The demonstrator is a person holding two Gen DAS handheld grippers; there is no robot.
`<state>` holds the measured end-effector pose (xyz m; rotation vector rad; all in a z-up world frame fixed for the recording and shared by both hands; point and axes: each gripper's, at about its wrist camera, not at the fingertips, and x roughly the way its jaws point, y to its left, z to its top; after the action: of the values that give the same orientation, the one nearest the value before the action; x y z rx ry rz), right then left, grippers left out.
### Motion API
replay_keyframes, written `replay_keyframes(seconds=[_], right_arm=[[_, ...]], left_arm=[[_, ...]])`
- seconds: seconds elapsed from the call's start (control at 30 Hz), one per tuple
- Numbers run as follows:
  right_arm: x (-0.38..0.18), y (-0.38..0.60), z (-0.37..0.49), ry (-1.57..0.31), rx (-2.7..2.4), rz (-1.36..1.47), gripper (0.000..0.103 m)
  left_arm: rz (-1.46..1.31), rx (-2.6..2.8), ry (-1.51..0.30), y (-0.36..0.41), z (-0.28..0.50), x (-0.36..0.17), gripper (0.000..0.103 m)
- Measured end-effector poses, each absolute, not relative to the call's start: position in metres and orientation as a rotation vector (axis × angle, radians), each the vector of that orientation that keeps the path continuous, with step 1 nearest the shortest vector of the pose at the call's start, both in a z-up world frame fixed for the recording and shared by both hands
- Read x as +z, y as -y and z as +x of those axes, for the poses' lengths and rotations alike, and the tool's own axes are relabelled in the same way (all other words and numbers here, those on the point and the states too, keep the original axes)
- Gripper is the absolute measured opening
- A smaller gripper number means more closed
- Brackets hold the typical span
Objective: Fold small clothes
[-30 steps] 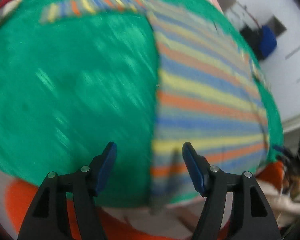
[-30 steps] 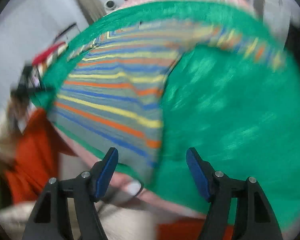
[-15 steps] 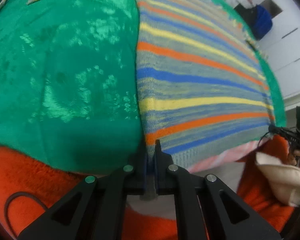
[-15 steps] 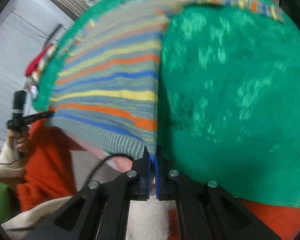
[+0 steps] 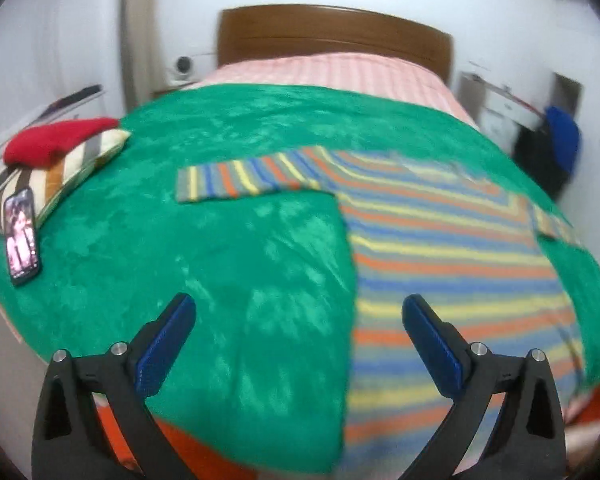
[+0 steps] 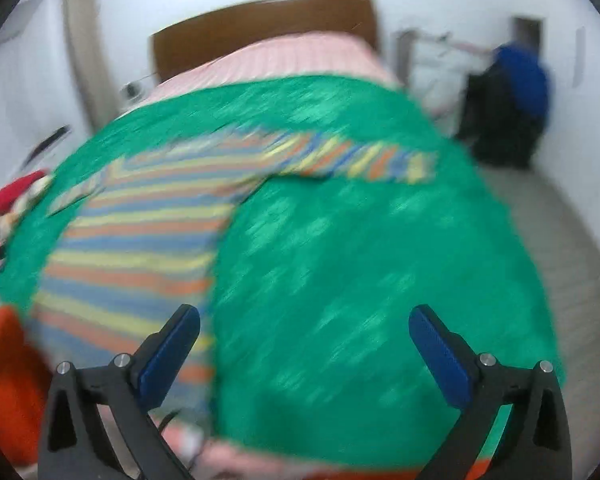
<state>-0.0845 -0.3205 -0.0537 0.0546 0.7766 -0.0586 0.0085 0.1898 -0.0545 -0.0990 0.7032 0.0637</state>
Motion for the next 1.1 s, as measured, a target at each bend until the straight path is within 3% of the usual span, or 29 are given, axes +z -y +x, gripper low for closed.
replay_keyframes(seconds=[0.27, 0.4, 0.9, 1.1], right_arm=[[-0.079, 0.336, -0.023, -0.653, -0.195, 0.069, 0.103], [-0.127, 0.341, 0.010, -0.802, -0.213, 0.097, 0.103], [-0.150, 0.342, 0.008, -0.764, -0.224, 0.084, 0.103], [-0.151, 0.343, 0.007, -0.756, -0.221, 0.080, 0.103]], left_arm=[[-0.050, 0.230, -0.806, -0.212, 0.080, -0.119, 0.102], [-0.107, 0.223, -0.843, -0.213, 0.083, -0.144, 0.103], [-0.064, 0.227, -0.842, -0.207, 0.075, -0.147, 0.102], [-0.064, 0.198, -0.786, -0.210, 0.093, -0.112, 0.102]])
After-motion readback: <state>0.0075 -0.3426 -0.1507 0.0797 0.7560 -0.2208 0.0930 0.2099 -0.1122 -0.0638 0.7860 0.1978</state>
